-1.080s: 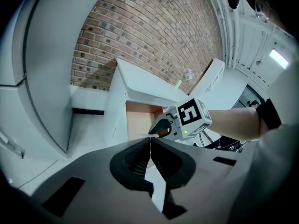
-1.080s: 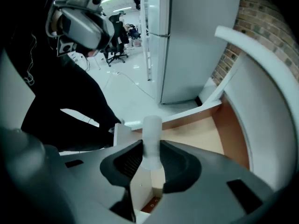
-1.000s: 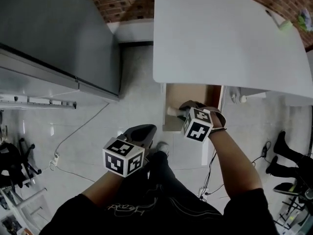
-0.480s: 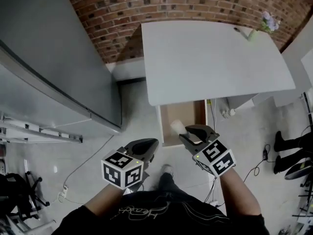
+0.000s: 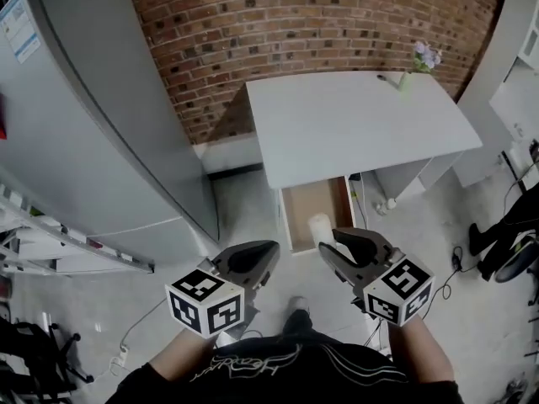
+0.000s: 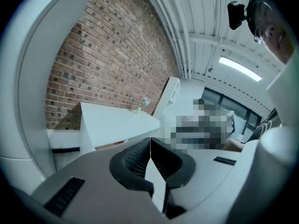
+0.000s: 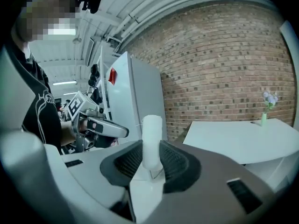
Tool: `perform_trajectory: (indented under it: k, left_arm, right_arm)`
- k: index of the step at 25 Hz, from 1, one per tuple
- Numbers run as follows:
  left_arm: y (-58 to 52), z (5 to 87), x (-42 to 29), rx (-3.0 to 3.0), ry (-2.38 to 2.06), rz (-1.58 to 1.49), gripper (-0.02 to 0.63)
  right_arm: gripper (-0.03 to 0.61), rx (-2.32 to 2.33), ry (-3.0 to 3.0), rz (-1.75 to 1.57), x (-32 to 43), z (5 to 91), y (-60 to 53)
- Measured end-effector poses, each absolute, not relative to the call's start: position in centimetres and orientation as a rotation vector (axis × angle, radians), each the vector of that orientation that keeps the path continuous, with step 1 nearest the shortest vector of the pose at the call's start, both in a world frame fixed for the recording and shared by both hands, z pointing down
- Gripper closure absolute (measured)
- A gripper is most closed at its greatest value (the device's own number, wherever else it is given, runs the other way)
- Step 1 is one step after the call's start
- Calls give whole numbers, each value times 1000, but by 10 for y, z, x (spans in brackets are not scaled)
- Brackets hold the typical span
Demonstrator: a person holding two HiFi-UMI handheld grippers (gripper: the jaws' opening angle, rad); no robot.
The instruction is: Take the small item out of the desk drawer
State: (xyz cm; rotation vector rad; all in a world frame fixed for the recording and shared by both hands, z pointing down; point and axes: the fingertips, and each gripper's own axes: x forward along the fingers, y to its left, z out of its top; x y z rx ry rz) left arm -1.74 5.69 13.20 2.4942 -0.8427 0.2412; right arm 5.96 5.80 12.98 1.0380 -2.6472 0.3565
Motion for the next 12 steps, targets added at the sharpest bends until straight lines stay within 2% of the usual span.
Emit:
perform_trajectory:
  k: [12]
  left_arm:
    - [153,86,-47,2661,-822,135,592]
  right_arm:
    - [453,1074,-2795,361,22,90,169]
